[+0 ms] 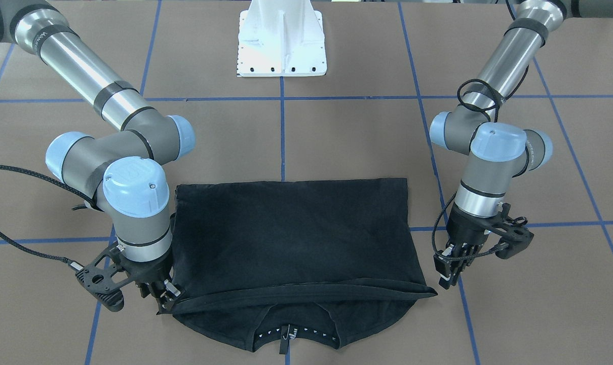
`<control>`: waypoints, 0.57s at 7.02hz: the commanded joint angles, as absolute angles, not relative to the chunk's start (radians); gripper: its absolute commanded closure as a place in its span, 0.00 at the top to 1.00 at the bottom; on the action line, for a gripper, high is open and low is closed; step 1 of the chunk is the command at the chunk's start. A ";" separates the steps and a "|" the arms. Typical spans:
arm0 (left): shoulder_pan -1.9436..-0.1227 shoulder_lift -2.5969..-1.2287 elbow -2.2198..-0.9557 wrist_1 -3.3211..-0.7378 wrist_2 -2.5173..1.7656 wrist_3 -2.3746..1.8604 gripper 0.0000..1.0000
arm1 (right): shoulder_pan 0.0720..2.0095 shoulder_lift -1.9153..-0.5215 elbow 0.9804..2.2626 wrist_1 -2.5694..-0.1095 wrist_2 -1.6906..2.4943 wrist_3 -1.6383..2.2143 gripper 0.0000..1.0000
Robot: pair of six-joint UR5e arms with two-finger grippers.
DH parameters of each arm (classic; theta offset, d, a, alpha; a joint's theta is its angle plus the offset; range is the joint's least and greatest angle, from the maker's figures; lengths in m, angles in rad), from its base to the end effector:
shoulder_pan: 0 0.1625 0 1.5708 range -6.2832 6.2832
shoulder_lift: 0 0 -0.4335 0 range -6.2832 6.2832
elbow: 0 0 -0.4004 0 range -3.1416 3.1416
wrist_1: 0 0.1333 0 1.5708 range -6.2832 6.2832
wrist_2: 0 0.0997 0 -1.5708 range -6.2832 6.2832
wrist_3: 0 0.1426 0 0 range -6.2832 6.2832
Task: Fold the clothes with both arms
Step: 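Open both grippers and release the folded hem near the collar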
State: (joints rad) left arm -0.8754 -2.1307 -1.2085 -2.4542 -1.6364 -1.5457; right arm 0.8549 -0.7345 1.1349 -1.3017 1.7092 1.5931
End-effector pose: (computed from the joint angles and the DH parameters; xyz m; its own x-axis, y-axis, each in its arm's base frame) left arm 0.4144 -0.6901 0.4302 0.3196 -0.3439 -0.8829 0.7213 0.6926 -0.0087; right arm -0.4762 -0.7206 0.3458 0.4991 0.6074 0.6180 -0.7024 0.7012 -0.1220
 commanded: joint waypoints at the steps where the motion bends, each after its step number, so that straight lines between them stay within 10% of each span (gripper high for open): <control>1: -0.911 -2.138 -1.213 -2.483 -1.661 -1.548 0.38 | 0.829 -0.834 1.273 -1.257 1.720 1.635 0.63; 4: -0.913 -2.129 -1.270 -2.473 -1.664 -1.549 0.45 | 0.692 -1.088 1.607 -1.213 1.709 1.840 0.80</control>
